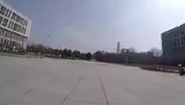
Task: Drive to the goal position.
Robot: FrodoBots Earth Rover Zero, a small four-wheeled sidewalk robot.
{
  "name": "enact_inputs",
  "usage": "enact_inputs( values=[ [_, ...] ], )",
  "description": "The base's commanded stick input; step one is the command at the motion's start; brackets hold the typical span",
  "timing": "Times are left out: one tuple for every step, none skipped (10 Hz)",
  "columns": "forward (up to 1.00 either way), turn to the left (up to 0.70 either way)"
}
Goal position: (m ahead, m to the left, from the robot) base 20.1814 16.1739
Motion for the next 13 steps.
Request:
enact_inputs(
  values=[
    [1.00,0.00],
    [1.00,0.00],
    [1.00,0.00],
    [1.00,0.00],
    [1.00,0.00],
    [1.00,0.00],
    [1.00,0.00],
    [1.00,0.00],
    [1.00,0.00],
    [1.00,0.00],
    [1.00,0.00],
    [1.00,0.00],
    [1.00,0.00]
  ],
)
